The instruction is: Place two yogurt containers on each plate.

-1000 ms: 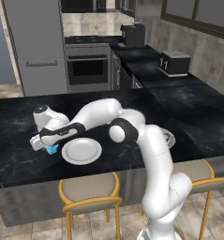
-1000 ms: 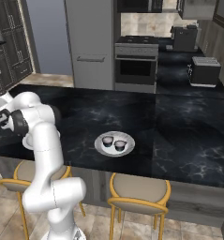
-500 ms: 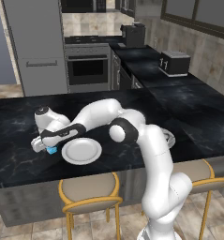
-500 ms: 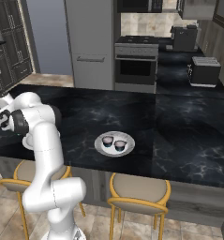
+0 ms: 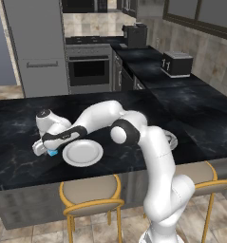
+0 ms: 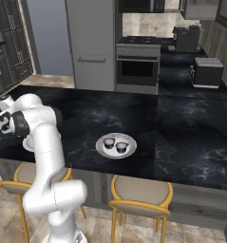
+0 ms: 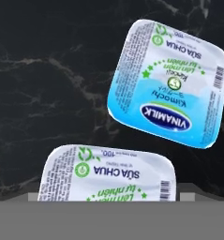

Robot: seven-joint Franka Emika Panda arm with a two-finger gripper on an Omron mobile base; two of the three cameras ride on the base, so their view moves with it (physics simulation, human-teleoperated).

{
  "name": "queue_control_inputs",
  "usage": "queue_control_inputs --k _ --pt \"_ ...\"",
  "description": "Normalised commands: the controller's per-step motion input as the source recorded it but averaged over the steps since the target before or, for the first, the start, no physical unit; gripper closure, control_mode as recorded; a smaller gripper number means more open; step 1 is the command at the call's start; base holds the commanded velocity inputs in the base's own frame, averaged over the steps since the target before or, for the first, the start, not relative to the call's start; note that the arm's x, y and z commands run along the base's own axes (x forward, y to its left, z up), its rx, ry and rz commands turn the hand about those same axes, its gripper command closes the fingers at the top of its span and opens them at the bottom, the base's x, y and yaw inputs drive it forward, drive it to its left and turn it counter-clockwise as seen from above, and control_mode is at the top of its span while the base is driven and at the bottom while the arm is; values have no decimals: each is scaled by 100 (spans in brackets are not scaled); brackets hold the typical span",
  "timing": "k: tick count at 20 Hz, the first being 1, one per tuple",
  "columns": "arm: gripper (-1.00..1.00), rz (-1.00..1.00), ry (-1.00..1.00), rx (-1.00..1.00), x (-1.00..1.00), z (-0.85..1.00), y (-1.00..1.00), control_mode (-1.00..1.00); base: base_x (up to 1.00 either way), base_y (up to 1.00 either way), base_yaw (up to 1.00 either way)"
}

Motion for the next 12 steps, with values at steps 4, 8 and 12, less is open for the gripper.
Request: queue_control_inputs --k 4,8,12 --pt "100 3 1 4 0 0 0 -100 0 0 0" --pt "100 0 7 8 0 1 -1 -100 0 0 0" --pt "100 2 1 14 -33 25 -14 -100 0 0 0"
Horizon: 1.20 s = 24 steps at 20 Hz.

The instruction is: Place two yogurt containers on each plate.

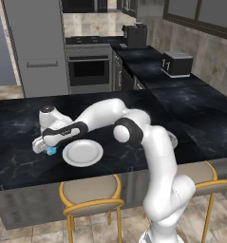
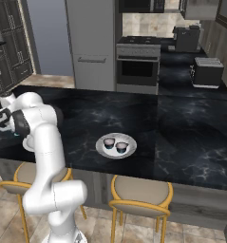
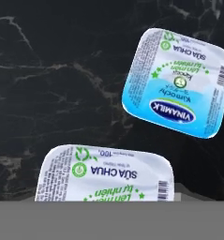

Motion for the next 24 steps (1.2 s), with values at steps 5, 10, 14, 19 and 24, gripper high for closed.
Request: queue_control_inputs --k 5,10,14,19,24 --pt "100 0 0 2 -54 31 -44 -100 0 0 0" --pt "100 0 0 0 -42 11 -71 -100 0 0 0" --pt "100 -3 0 0 -32 6 -81 -100 0 0 0" --pt "100 -9 0 -1 4 5 -66 -100 0 0 0" --pt "100 -11 0 -6 23 -2 -47 -100 0 0 0"
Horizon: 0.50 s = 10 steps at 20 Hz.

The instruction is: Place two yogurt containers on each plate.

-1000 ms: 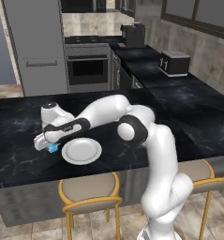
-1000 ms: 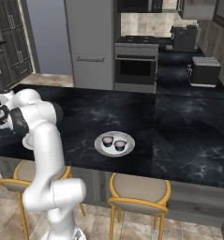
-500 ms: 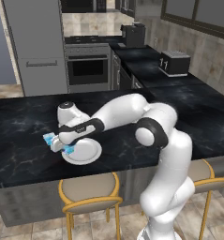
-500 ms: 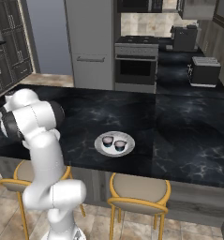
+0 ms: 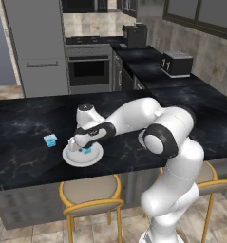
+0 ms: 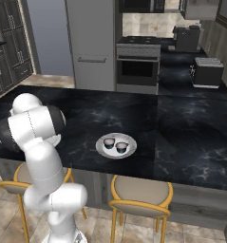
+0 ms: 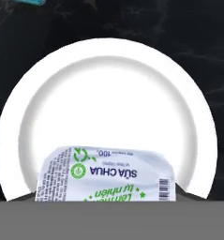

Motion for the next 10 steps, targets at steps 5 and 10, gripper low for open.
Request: queue_control_inputs --k 5,10 --pt "100 -6 0 -2 23 -10 -22 -100 0 0 0" --pt "100 0 0 0 34 -15 -2 -100 0 0 0"
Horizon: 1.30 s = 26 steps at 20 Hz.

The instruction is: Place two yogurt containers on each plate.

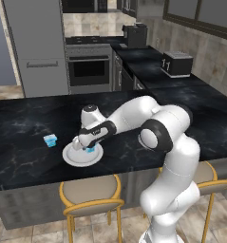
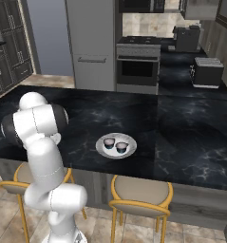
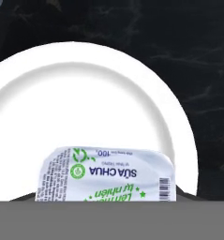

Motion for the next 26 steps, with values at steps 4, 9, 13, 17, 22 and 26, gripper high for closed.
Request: queue_control_inputs --k 4,9,13,17,22,26 --pt "100 0 0 0 16 -18 -1 -100 0 0 0" --pt "100 0 0 0 -2 -4 -11 -100 0 0 0" --pt "100 0 0 0 -5 -1 -4 -100 0 0 0" --pt "-100 0 0 0 -1 -7 -1 -100 0 0 0" --pt "-100 0 4 0 0 -6 -2 -100 0 0 0" --pt "-100 0 4 0 0 -1 -3 -100 0 0 0"
